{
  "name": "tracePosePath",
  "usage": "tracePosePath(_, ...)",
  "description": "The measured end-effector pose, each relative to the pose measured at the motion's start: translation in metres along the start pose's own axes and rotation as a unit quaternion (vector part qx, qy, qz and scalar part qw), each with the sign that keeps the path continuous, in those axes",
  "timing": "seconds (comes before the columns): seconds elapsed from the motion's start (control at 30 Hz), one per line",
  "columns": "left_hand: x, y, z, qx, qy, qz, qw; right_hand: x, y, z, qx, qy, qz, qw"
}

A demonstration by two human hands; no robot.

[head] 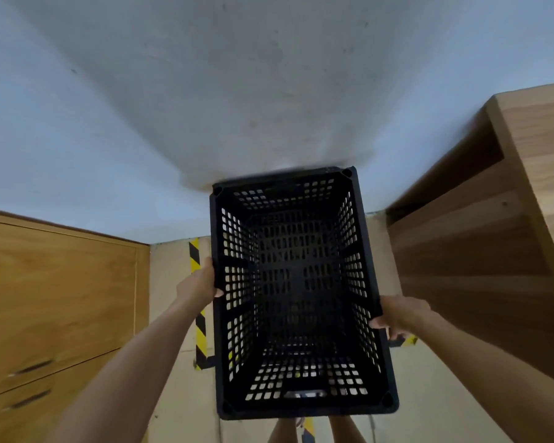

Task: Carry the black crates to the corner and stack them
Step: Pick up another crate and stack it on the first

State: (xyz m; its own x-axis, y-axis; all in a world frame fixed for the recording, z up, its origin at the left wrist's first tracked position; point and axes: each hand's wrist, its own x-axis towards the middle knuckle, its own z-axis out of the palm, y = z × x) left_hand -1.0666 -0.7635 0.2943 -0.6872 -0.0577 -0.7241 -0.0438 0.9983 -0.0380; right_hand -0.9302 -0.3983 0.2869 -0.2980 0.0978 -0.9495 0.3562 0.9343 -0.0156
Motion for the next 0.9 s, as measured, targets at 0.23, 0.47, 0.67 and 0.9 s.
tracePosePath(0.23,-0.008,-0.003,0.018,-0.018,0.036,0.007,0.999,-0.016,-0.008,0.000,0.054,0.008,0.019,0.998)
tracePosePath(0.47,-0.001,-0.015,0.025,-0.087,-0.004,0.045,0.995,-0.020,-0.014,0.019,0.101,0.104,0.026,0.989)
tracePosePath(0.67,0.006,-0.029,0.023,-0.094,-0.001,0.085,0.992,-0.026,-0.027,0.036,0.107,0.142,0.037,0.983)
tracePosePath(0.9,0.003,-0.039,0.026,-0.092,0.007,0.114,0.989,-0.029,-0.035,0.059,0.116,0.191,0.074,0.972)
